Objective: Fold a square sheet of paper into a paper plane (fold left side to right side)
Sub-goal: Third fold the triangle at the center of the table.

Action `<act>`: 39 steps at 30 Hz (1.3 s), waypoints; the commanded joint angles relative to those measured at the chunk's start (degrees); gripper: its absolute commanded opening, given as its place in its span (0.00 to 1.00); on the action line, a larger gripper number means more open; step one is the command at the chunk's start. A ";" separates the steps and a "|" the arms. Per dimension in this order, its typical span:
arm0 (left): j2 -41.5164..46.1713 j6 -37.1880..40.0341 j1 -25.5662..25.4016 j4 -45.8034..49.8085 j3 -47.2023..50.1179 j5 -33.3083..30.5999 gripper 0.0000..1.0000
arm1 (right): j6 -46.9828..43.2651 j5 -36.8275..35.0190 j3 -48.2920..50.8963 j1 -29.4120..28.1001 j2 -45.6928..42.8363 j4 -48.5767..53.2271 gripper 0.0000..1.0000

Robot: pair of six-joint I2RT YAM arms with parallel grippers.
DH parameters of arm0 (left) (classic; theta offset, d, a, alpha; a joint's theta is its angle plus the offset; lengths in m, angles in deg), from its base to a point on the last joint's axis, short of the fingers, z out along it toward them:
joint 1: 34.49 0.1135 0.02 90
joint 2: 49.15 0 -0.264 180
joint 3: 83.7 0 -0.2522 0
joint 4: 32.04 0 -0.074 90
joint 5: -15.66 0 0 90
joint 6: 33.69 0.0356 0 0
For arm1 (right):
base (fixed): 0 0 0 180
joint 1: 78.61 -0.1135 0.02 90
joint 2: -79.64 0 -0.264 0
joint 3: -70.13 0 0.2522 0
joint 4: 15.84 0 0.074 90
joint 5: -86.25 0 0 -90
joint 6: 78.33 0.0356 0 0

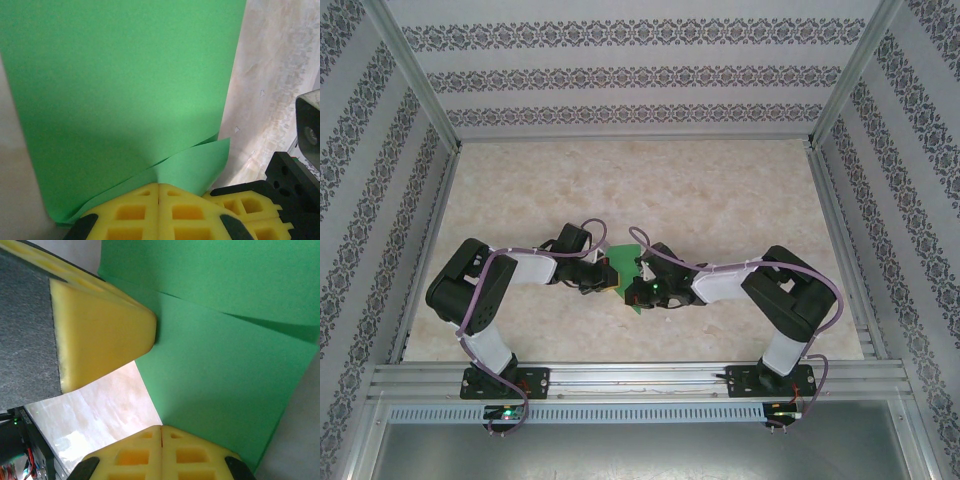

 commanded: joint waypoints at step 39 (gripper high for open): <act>-0.17 -1.45 -5.47 -0.89 2.13 -9.24 0.00 | -1.61 -1.35 5.16 1.14 3.68 6.79 0.00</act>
